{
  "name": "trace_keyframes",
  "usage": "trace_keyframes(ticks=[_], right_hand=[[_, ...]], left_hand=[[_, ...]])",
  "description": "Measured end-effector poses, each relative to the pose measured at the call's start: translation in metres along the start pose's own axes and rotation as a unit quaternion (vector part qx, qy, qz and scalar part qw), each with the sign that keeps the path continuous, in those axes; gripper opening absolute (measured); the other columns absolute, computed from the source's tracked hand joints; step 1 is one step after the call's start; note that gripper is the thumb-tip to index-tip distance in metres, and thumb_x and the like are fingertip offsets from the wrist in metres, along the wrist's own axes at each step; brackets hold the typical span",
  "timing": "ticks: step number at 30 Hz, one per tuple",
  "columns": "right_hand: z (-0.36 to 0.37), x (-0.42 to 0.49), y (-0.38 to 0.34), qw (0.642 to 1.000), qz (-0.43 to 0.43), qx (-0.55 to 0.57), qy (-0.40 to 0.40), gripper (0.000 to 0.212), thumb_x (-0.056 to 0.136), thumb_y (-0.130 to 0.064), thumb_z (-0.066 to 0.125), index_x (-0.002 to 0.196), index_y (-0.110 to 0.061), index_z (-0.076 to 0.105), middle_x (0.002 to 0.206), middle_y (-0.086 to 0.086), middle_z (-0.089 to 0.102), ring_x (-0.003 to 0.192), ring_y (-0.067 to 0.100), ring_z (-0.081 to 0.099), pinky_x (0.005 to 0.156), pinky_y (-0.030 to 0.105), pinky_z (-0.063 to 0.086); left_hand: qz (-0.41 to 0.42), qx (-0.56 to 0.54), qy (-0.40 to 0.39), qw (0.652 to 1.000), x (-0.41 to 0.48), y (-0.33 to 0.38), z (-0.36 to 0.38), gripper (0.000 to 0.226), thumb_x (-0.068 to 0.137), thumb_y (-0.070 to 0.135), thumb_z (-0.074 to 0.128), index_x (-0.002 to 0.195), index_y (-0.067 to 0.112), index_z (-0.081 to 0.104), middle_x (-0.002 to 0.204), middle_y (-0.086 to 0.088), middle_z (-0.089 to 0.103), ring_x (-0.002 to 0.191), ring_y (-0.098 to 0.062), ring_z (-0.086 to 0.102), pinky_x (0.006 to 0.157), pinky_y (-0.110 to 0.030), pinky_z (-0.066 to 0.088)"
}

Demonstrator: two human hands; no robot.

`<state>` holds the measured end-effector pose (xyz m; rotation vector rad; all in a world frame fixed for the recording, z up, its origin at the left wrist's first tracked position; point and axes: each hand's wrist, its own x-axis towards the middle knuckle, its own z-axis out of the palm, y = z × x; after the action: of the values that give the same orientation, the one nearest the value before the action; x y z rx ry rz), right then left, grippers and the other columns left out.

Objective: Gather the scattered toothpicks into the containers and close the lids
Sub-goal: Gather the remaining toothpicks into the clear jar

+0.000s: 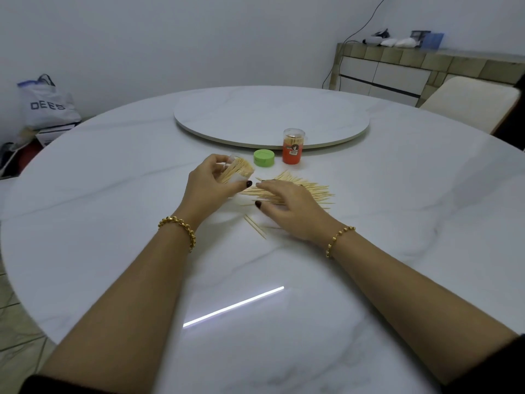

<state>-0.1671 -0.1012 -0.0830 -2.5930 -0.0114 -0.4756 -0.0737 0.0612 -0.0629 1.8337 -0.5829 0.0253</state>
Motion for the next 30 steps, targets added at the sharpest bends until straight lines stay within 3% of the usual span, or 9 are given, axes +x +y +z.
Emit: trace_keyframes(ticks=[3, 5, 11, 14, 18, 22, 27, 30], right_hand=[[-0.001, -0.004, -0.005, 0.993, 0.013, -0.050, -0.108, 0.077, 0.084, -0.064, 0.053, 0.148, -0.027, 0.031, 0.157, -0.008, 0.020, 0.145, 0.008, 0.010, 0.115, 0.060, 0.001], [-0.002, -0.006, -0.007, 0.987, 0.014, -0.077, -0.140, 0.087, 0.079, -0.067, 0.056, 0.149, -0.028, 0.025, 0.159, -0.009, 0.011, 0.146, 0.006, 0.001, 0.113, 0.061, -0.004], [-0.016, 0.001, 0.011, 0.983, 0.038, -0.128, -0.129, 0.075, 0.084, -0.063, 0.053, 0.147, -0.030, 0.029, 0.159, -0.008, 0.014, 0.146, 0.007, 0.002, 0.112, 0.061, -0.006], [-0.021, 0.003, 0.027, 0.985, 0.055, -0.136, -0.085, 0.058, 0.090, -0.054, 0.052, 0.142, -0.031, 0.039, 0.155, -0.007, 0.028, 0.145, 0.011, 0.015, 0.115, 0.059, 0.000], [-0.021, 0.004, 0.046, 0.993, 0.060, -0.102, -0.018, 0.040, 0.091, -0.043, 0.057, 0.127, -0.028, 0.059, 0.136, -0.010, 0.054, 0.128, 0.016, 0.046, 0.110, 0.054, 0.025], [-0.022, 0.005, 0.048, 0.995, 0.051, -0.083, 0.034, 0.029, 0.089, -0.031, 0.062, 0.115, -0.020, 0.069, 0.124, -0.004, 0.064, 0.116, 0.019, 0.056, 0.102, 0.042, 0.038], [-0.020, 0.004, 0.046, 0.992, 0.020, -0.098, 0.079, 0.018, 0.086, -0.024, 0.066, 0.095, -0.012, 0.075, 0.098, 0.007, 0.073, 0.095, 0.029, 0.063, 0.087, 0.042, 0.046], [-0.021, 0.003, 0.044, 0.991, 0.019, -0.096, 0.090, 0.017, 0.087, -0.022, 0.065, 0.094, -0.009, 0.075, 0.095, 0.009, 0.073, 0.091, 0.031, 0.062, 0.085, 0.042, 0.045]], left_hand=[[0.000, 0.011, 0.003, 1.000, 0.000, -0.001, 0.000, 0.049, 0.069, 0.026, 0.085, 0.109, 0.022, 0.058, 0.105, 0.002, 0.064, 0.089, 0.000, 0.060, 0.062, -0.009, 0.049], [0.001, 0.014, 0.000, 1.000, 0.000, -0.001, 0.000, 0.049, 0.068, 0.026, 0.085, 0.109, 0.022, 0.058, 0.104, 0.003, 0.064, 0.089, 0.000, 0.060, 0.065, -0.010, 0.050], [0.004, 0.012, -0.008, 1.000, -0.003, 0.004, 0.004, 0.049, 0.070, 0.023, 0.085, 0.111, 0.019, 0.058, 0.106, 0.002, 0.063, 0.087, 0.004, 0.058, 0.058, -0.005, 0.046], [0.005, 0.012, -0.015, 1.000, -0.004, 0.006, 0.006, 0.049, 0.070, 0.023, 0.085, 0.110, 0.019, 0.058, 0.105, 0.003, 0.062, 0.085, 0.004, 0.057, 0.055, -0.004, 0.045], [0.006, 0.017, -0.026, 1.000, -0.006, 0.006, 0.008, 0.047, 0.069, 0.024, 0.085, 0.108, 0.022, 0.058, 0.106, 0.002, 0.063, 0.087, 0.004, 0.058, 0.059, -0.005, 0.047], [0.006, 0.020, -0.031, 0.999, -0.007, 0.008, 0.008, 0.047, 0.070, 0.024, 0.084, 0.108, 0.023, 0.057, 0.105, 0.005, 0.061, 0.088, 0.004, 0.057, 0.058, -0.003, 0.045], [0.011, 0.023, -0.038, 0.999, -0.009, 0.009, 0.012, 0.047, 0.070, 0.023, 0.084, 0.107, 0.023, 0.056, 0.104, 0.004, 0.061, 0.086, 0.003, 0.057, 0.060, -0.002, 0.044], [0.011, 0.023, -0.038, 0.999, -0.008, 0.008, 0.012, 0.047, 0.069, 0.024, 0.085, 0.107, 0.023, 0.057, 0.106, 0.003, 0.062, 0.087, 0.002, 0.058, 0.060, -0.002, 0.044]])
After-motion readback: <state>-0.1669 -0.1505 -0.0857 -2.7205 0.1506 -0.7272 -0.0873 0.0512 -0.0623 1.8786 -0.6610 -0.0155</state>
